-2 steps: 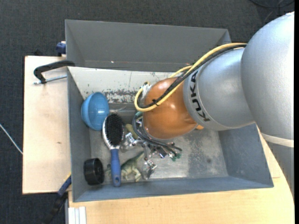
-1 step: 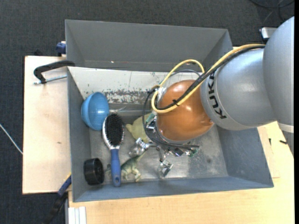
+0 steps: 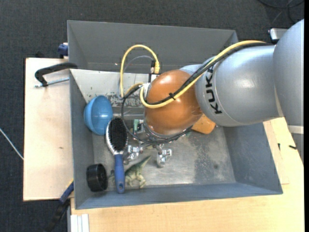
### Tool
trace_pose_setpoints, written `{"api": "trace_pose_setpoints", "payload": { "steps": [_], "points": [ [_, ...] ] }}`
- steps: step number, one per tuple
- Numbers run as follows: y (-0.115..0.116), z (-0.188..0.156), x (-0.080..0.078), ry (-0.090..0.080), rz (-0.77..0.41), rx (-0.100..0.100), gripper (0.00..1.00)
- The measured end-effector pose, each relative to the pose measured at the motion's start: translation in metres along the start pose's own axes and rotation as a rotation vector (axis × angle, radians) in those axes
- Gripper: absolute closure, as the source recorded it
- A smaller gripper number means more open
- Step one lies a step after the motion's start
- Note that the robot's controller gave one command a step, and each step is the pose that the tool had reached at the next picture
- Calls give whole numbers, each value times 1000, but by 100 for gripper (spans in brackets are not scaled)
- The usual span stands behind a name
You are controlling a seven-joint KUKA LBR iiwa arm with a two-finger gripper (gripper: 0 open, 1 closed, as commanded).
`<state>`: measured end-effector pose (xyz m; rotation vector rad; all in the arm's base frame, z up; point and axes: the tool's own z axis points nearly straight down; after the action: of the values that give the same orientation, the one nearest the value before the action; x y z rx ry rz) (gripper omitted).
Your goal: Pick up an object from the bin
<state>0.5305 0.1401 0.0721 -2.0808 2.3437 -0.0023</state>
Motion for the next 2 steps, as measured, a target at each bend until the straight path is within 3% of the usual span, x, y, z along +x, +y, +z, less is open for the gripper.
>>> {"api": "trace_pose_setpoints", "payload": {
  "steps": [1,2],
  "points": [
    [32,0,-7,1,-287,-1,0],
    [31,-1,-8,-4,-284,3,100]
  ]
}}
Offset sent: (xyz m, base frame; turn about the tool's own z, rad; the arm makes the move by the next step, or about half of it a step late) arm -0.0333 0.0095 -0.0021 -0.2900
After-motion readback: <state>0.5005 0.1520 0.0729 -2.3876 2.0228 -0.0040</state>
